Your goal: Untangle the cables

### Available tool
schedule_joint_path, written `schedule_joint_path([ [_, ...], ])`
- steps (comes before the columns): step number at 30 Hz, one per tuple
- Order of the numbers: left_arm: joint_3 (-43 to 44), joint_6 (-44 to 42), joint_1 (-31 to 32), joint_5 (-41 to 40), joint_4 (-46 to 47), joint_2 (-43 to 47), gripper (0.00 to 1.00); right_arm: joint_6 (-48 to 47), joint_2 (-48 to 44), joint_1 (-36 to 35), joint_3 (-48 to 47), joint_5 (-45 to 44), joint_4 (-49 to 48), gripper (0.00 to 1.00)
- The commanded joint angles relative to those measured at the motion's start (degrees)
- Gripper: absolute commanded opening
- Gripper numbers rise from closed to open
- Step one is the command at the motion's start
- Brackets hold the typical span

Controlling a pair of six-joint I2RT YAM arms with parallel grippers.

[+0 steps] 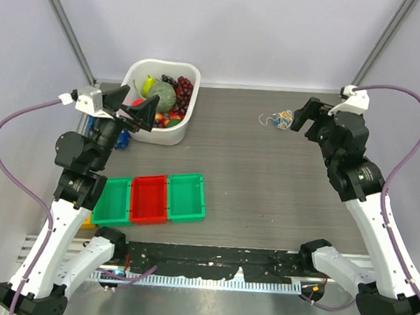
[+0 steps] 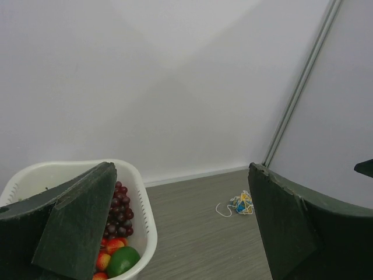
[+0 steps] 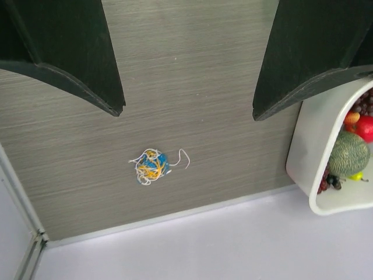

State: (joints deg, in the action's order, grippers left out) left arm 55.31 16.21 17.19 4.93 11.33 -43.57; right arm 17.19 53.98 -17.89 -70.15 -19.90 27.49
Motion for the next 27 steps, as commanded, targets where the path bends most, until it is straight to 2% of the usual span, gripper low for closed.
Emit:
schedule_joint_path([
  [1, -0.64, -1.09, 0.47, -1.24, 3.78, -0.9, 1.0, 1.26, 5.42, -0.22, -1.74, 5.47, -1.82, 0.96],
  [7, -1.43, -1.27, 0.48, -2.47, 4.31, -3.01, 0.99, 6.01, 16.22, -0.22, -4.47, 13.65, -5.15, 0.96],
  [14, -2.22, -1.26, 0.56, -3.17, 4.84, -5.03, 0.97, 9.17, 28.44, 0.84, -4.64, 8.83, -16.05, 0.97],
  [18, -2.66, -1.35, 0.65, -3.78, 5.19, -5.12, 0.97, 14.17, 35.65, 6.62, -4.91, 9.87, -20.96, 0.97],
  [23, -2.93, -1.44, 1.44, -3.52, 5.63, -5.12, 0.97, 26.73, 46.12, 16.3, -4.73, 16.9, -29.66, 0.96],
  [27, -3.28, -1.09, 1.71, -3.17, 6.16, -5.56, 0.97, 29.56, 56.56, 20.35, -7.09, 17.08, -36.96, 0.95],
])
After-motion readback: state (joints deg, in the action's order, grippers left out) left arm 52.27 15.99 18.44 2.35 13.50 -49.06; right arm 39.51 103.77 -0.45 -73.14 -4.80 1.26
